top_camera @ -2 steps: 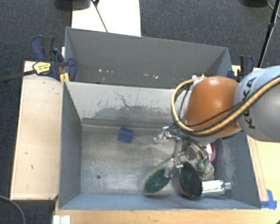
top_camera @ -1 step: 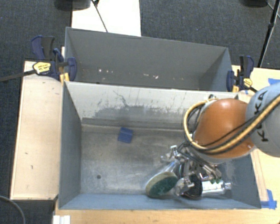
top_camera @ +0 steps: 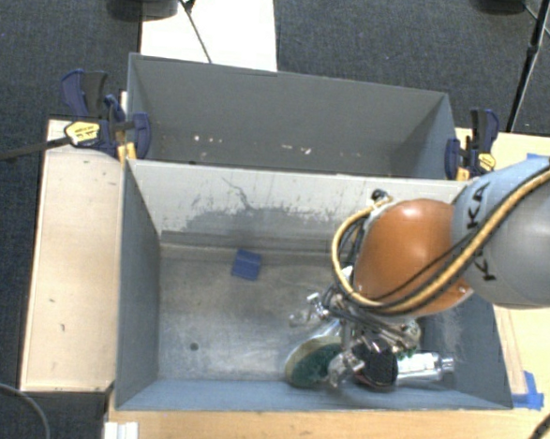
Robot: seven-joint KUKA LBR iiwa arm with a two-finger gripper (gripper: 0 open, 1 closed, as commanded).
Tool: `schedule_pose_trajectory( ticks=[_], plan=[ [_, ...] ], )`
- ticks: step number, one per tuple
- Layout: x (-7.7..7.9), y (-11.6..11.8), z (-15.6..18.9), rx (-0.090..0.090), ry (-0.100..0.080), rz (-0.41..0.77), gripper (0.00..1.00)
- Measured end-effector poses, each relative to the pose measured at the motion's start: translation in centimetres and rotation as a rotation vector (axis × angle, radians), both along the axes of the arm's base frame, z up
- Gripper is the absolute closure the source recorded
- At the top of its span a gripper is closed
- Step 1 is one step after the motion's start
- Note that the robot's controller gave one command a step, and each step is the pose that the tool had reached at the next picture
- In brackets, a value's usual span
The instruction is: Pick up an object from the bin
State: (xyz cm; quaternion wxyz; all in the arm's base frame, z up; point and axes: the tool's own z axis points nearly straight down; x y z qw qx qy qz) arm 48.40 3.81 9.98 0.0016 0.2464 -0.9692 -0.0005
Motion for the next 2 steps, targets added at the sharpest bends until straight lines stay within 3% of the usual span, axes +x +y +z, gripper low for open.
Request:
schedule_pose_trajectory(
  ticks=[1,2],
  plan=[
    [0.58,0.62,-2.62,0.0,-0.012,0.108,0.0],
    [0.68,0.6,-2.49,0.0,-0.007,0.101,0.0]
  ],
)
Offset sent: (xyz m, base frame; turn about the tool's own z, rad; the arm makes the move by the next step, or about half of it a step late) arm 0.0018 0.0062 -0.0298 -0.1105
